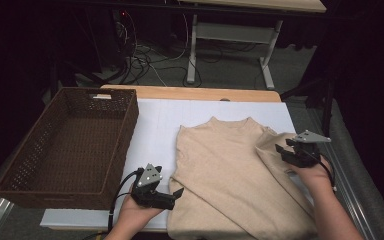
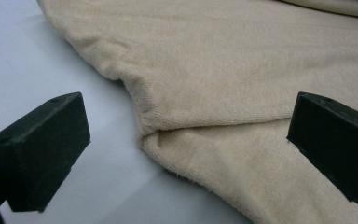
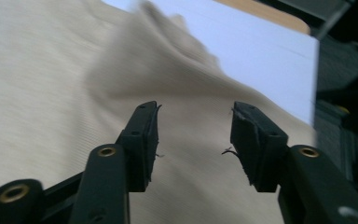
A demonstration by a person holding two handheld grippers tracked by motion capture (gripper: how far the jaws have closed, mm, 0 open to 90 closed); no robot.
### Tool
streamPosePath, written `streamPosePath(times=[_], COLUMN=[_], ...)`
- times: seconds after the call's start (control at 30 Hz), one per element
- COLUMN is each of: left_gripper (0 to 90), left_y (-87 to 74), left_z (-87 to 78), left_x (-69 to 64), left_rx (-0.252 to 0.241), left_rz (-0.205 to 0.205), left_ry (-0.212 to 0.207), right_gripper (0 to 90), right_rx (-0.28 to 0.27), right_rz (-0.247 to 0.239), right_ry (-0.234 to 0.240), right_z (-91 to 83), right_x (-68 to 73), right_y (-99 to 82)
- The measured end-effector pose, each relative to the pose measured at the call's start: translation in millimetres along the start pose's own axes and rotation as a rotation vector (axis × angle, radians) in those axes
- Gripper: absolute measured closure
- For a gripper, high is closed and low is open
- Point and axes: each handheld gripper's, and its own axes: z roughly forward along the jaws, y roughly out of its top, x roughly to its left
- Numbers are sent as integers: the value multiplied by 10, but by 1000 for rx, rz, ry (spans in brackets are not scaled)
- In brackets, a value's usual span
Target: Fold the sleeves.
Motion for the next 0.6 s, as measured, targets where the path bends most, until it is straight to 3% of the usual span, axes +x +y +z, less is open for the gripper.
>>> streamPosePath(times=[0.1,0.27,0.33,0.43,0.5,0.6], left_gripper=[0,0,0,0,0,0], left_y=[1,-1,-5,-8,-6,-1], left_z=[4,-9,-6,0,11,8], left_x=[0,0,7,8,-7,-18], left_rx=[-1,-6,-4,-2,-1,-3], left_rz=[0,5,4,3,7,10], left_ry=[0,3,4,5,3,2], right_gripper=[459,423,404,417,456,481], right_rx=[29,100,106,94,87,88], right_rz=[83,163,204,267,287,281], right_ry=[-23,-58,-48,5,33,27], right_z=[25,92,104,116,129,132], right_x=[-199,-445,-521,-589,-601,-595], right_y=[-160,-420,-495,-552,-563,-558])
